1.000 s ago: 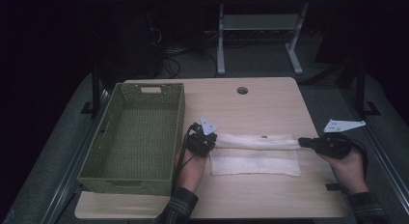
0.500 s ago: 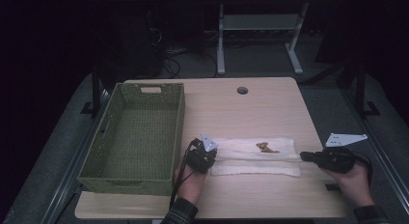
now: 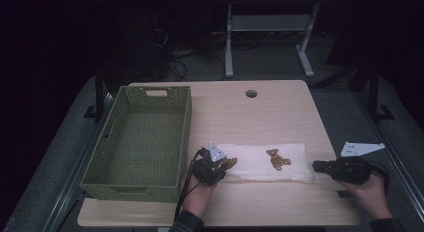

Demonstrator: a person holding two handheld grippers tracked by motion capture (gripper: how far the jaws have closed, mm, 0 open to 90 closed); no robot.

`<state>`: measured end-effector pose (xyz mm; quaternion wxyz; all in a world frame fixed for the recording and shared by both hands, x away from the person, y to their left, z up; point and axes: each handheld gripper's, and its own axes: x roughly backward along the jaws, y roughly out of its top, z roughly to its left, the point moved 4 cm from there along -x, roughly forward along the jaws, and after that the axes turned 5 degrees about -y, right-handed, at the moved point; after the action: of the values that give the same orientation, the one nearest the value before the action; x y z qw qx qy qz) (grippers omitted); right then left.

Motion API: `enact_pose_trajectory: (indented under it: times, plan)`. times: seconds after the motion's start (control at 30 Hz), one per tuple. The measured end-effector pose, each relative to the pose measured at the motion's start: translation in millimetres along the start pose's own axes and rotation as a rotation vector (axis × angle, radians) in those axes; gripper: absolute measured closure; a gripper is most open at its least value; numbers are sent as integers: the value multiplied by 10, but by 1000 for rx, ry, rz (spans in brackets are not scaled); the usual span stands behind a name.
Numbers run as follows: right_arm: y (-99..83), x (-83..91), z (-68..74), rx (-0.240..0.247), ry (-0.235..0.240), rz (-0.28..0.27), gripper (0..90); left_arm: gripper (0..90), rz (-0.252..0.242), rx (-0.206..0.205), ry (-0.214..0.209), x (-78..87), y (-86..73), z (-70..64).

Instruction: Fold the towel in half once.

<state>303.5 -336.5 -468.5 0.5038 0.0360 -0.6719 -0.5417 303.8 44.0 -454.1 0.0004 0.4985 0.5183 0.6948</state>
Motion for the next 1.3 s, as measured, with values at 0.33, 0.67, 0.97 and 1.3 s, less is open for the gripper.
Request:
enact_pose_trajectory:
  times: [0.33, 0.67, 0.97, 1.3]
  plan:
    - [133, -192, -97, -10, -19, 19, 745, 647, -24, -11, -2, -145, 204, 162]
    - [348, -429, -468, -48, -81, 16, 728, 611, -9, 1, 22, -369, 349, 385]
    - [354, -668, -686, -91, -84, 53, 703, 606, 13, -6, 44, -513, 406, 552]
    - [302, -762, -634, -36, -102, 118, 858, 592, 21, 34, 60, -606, 365, 650]
